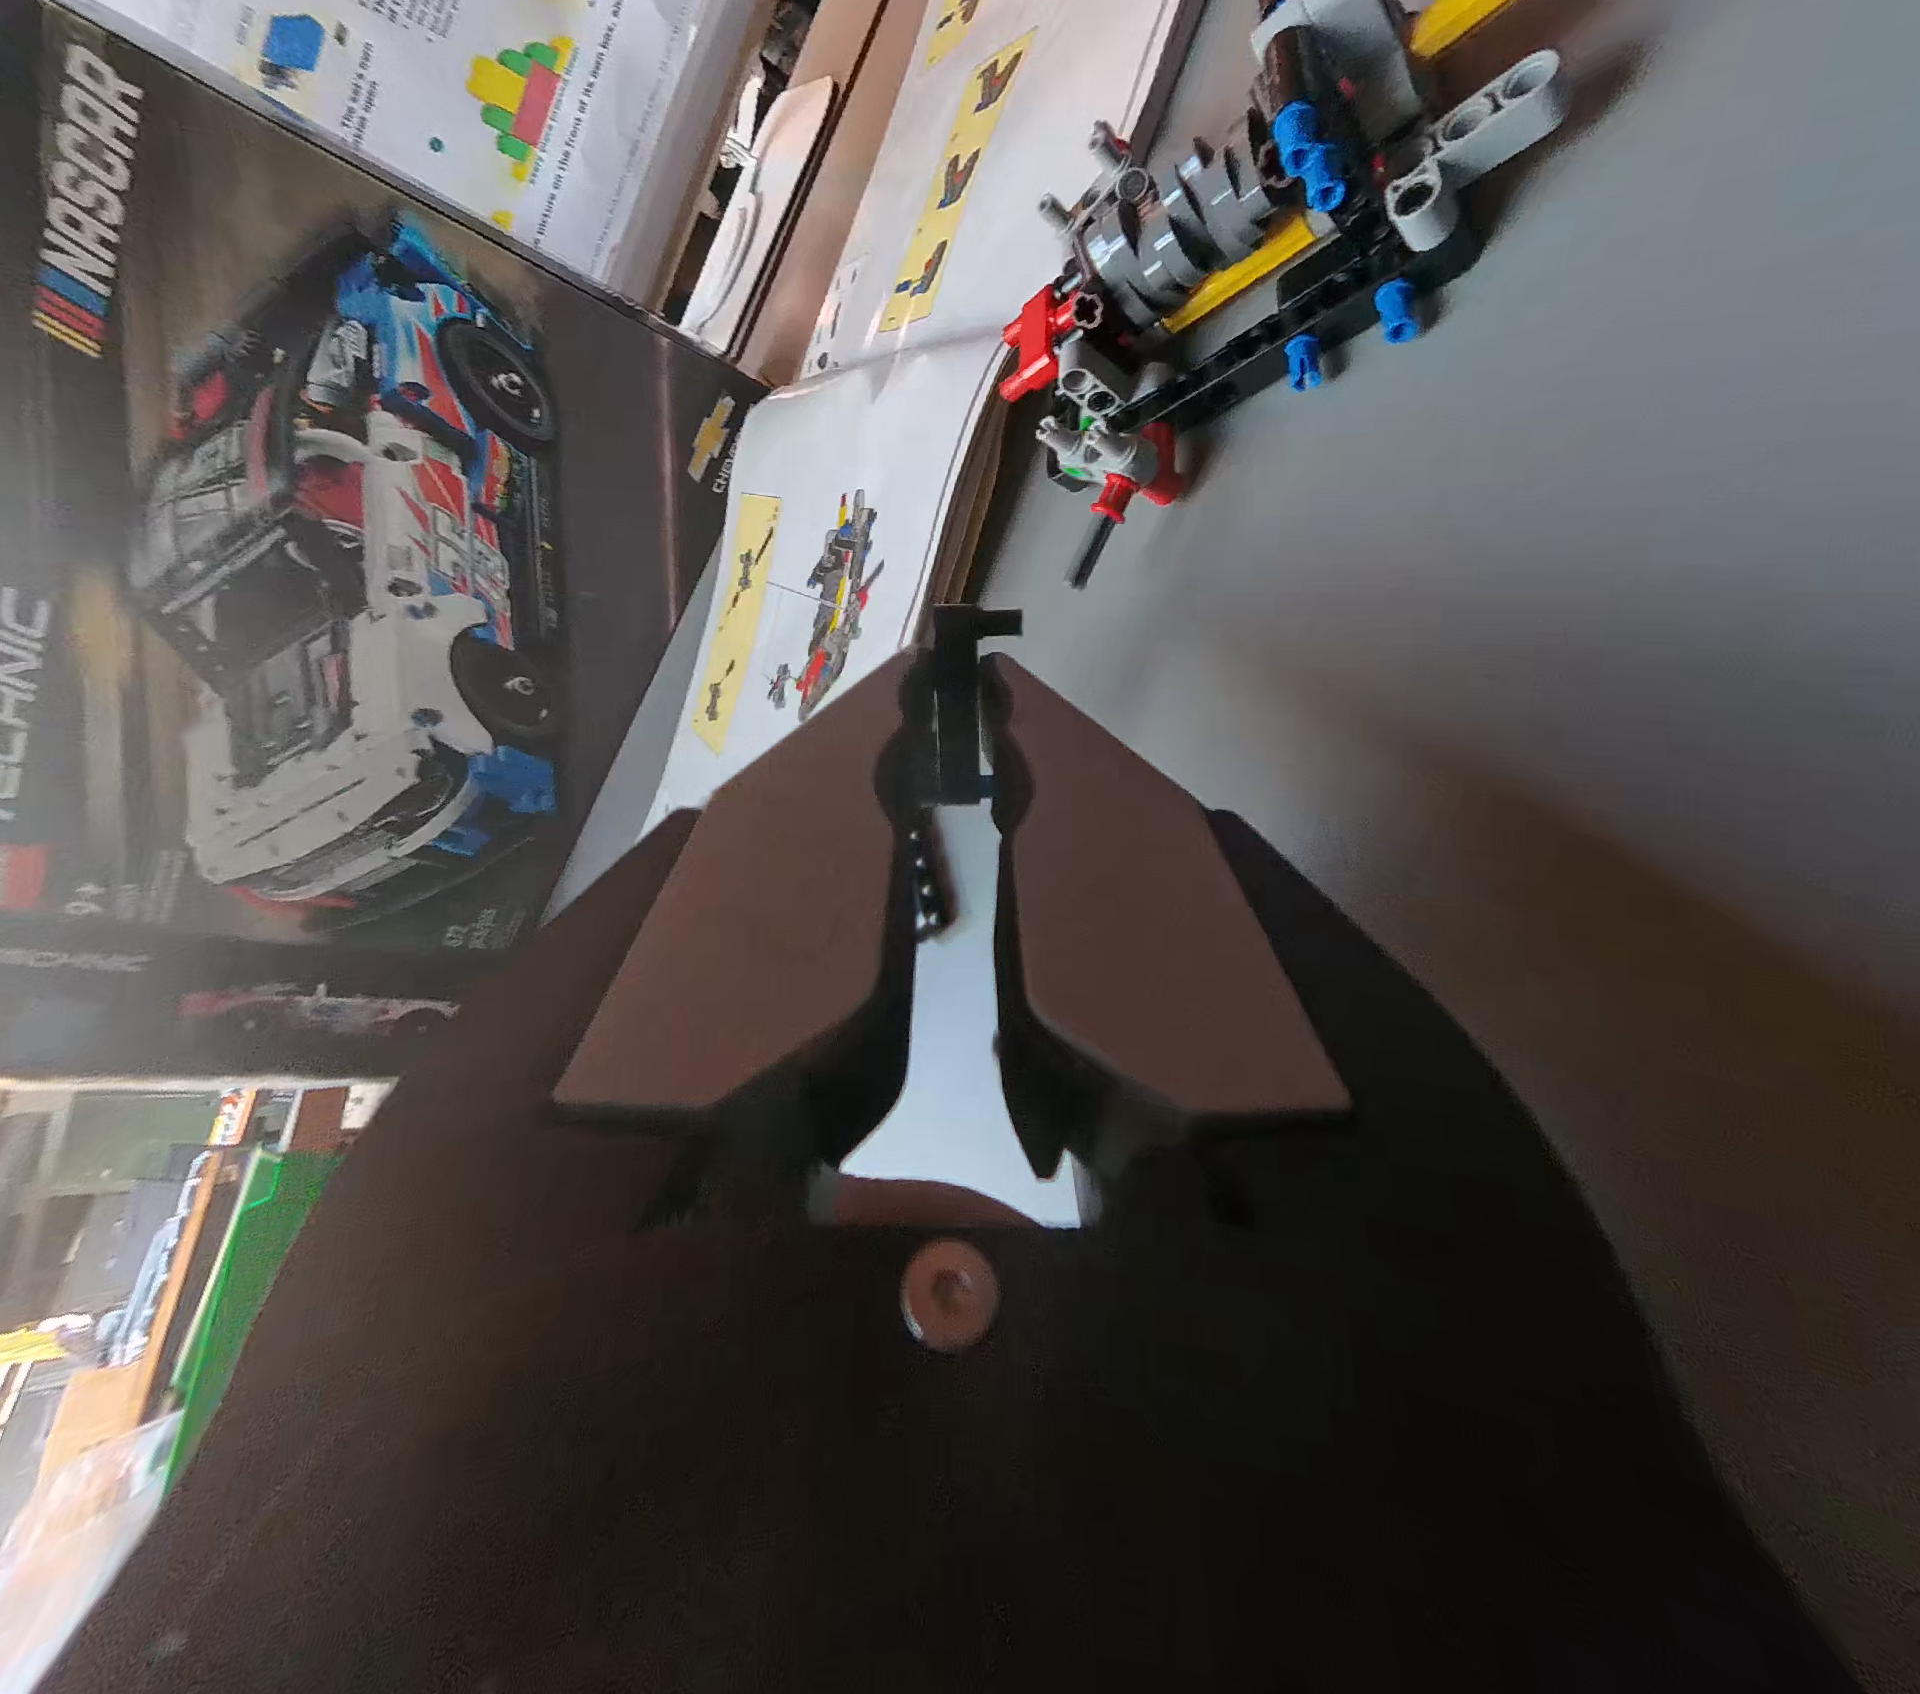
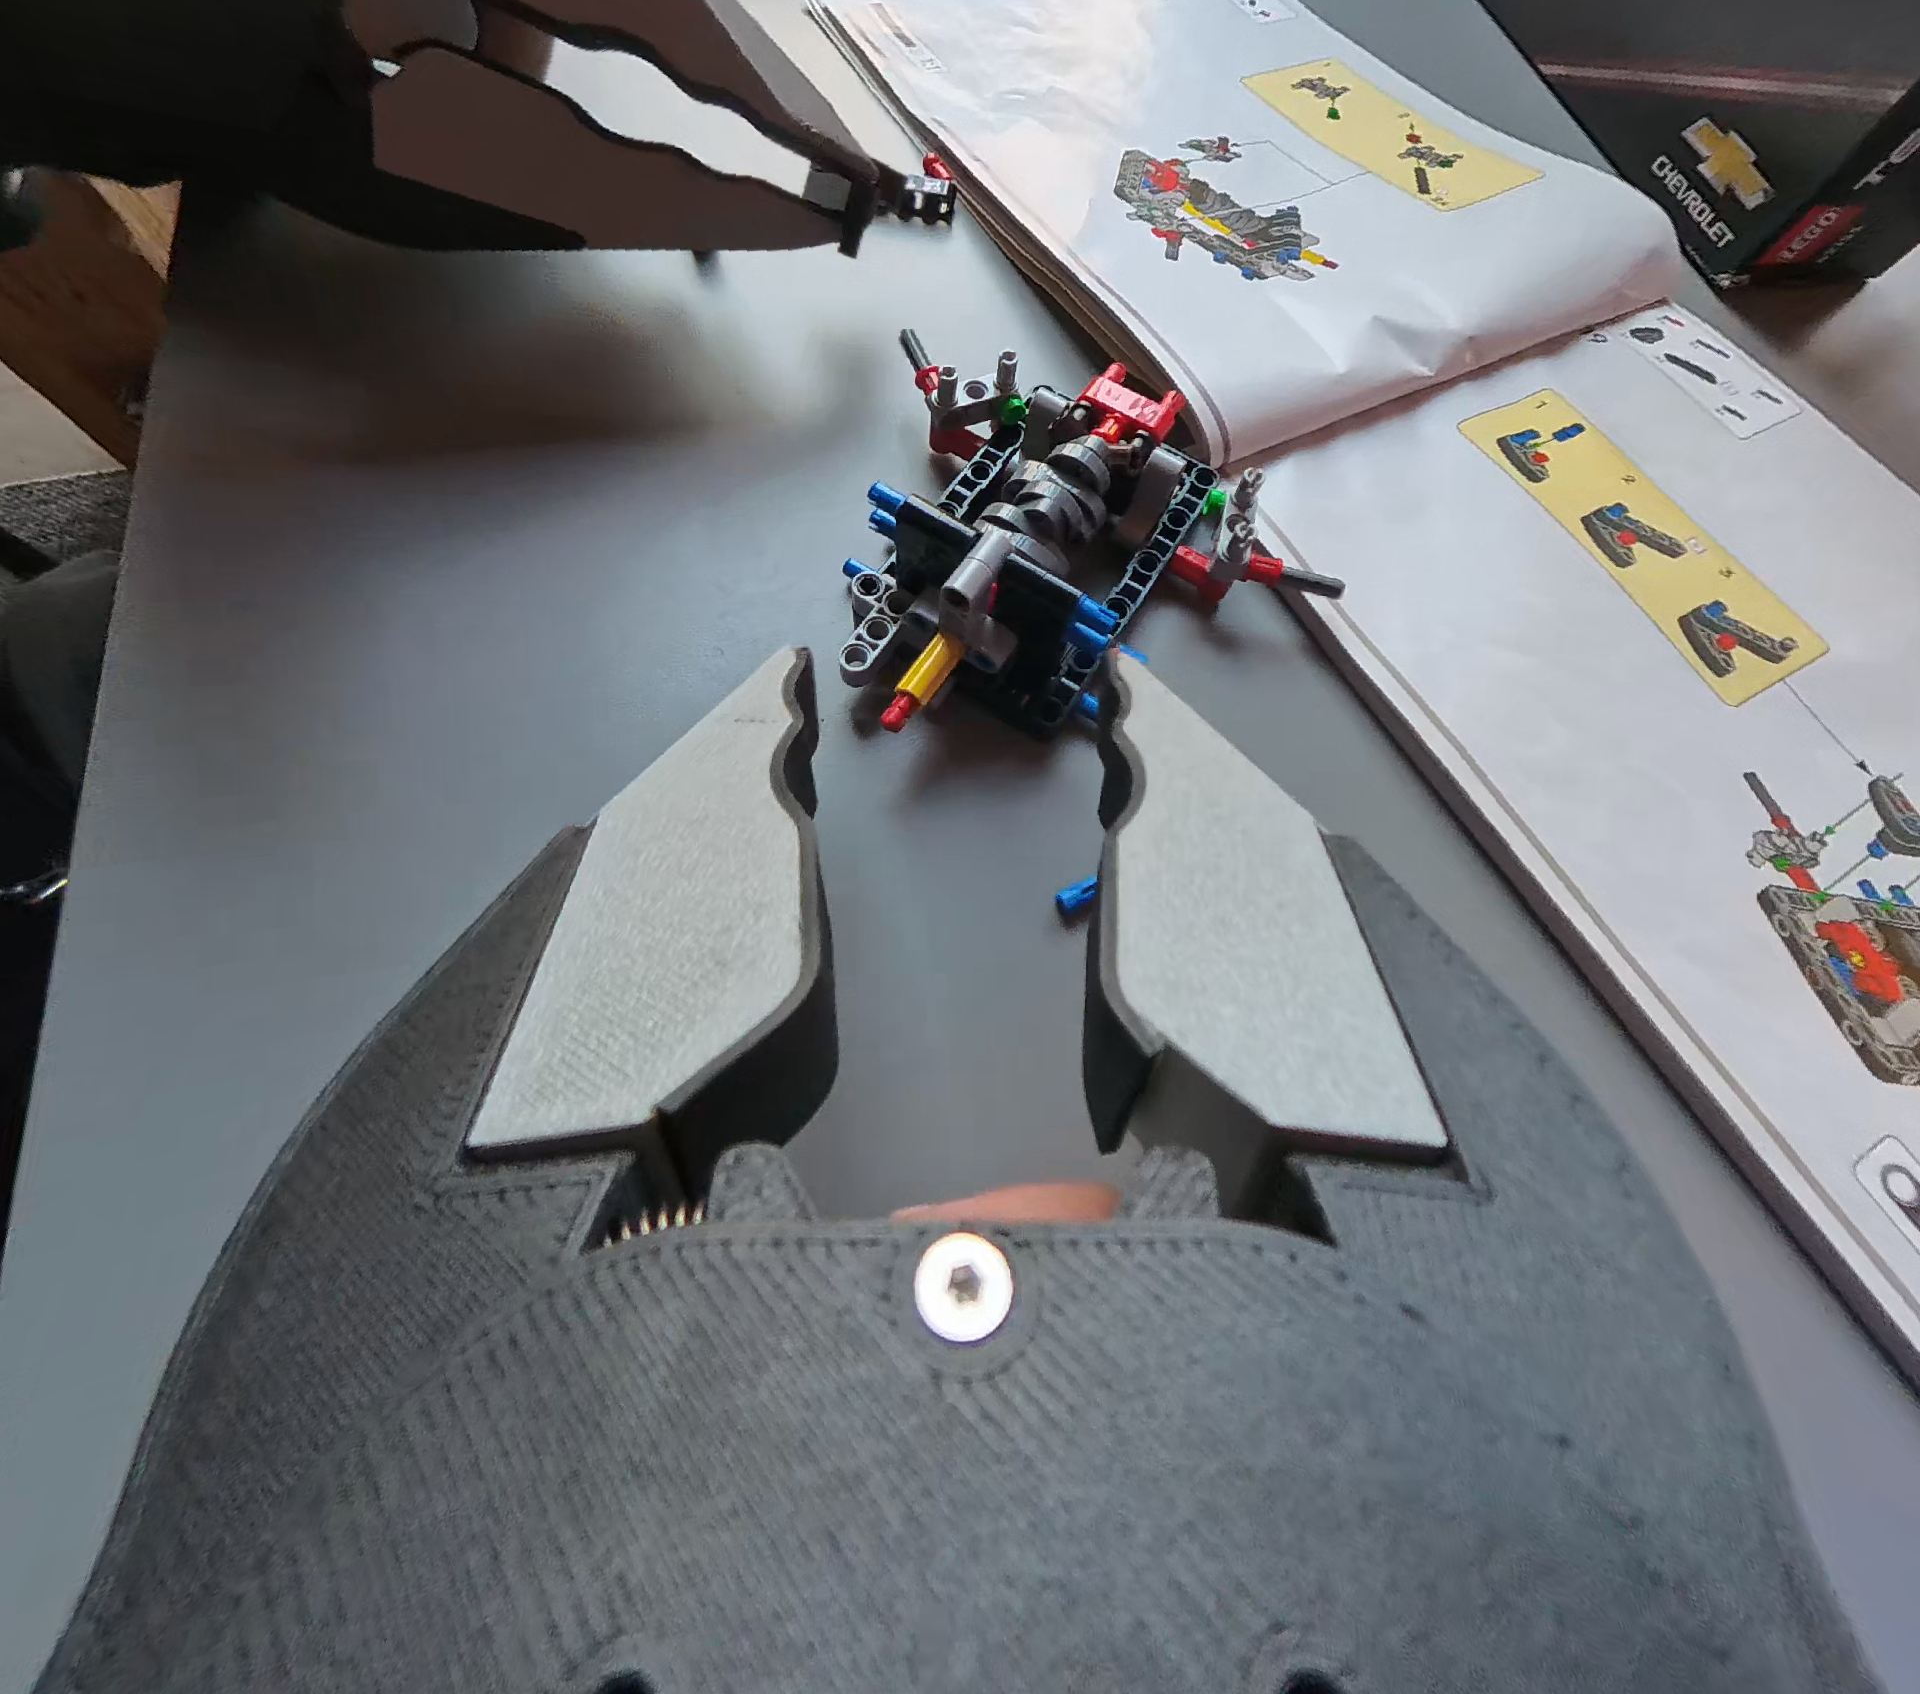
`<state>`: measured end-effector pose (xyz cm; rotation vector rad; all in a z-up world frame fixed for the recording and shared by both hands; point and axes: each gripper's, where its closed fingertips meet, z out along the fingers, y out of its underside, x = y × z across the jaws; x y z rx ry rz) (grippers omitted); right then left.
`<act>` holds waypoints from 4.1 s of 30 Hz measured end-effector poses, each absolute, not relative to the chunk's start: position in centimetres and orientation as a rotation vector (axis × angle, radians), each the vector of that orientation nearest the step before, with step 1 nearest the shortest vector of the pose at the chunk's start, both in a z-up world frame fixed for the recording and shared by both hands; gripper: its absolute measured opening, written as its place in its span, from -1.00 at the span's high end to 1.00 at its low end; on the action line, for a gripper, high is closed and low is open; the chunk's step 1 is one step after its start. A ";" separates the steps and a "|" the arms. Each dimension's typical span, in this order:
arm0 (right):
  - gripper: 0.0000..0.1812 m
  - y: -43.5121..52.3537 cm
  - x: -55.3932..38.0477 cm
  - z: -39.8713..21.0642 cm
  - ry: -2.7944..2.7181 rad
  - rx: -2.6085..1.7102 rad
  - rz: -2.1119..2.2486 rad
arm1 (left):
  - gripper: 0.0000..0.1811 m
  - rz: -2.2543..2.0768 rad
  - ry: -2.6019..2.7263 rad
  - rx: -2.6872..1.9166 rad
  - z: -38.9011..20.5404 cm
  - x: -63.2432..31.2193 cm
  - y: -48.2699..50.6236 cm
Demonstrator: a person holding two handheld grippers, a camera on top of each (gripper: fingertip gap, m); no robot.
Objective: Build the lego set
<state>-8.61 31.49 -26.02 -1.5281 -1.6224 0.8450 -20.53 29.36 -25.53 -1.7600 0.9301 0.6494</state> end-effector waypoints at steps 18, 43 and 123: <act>0.49 31.4 -8.7 -26.7 -1.653 -1.592 0.889 | 0.95 0.534 0.886 -1.805 -24.8 -20.7 31.9; 0.49 30.7 -8.7 -27.2 -1.723 -1.567 0.865 | 0.95 0.002 0.872 -1.964 -25.3 -16.5 30.1; 0.87 26.3 -9.6 -22.3 -1.596 -1.219 0.987 | 0.95 0.637 1.168 -1.079 -22.0 -9.3 27.7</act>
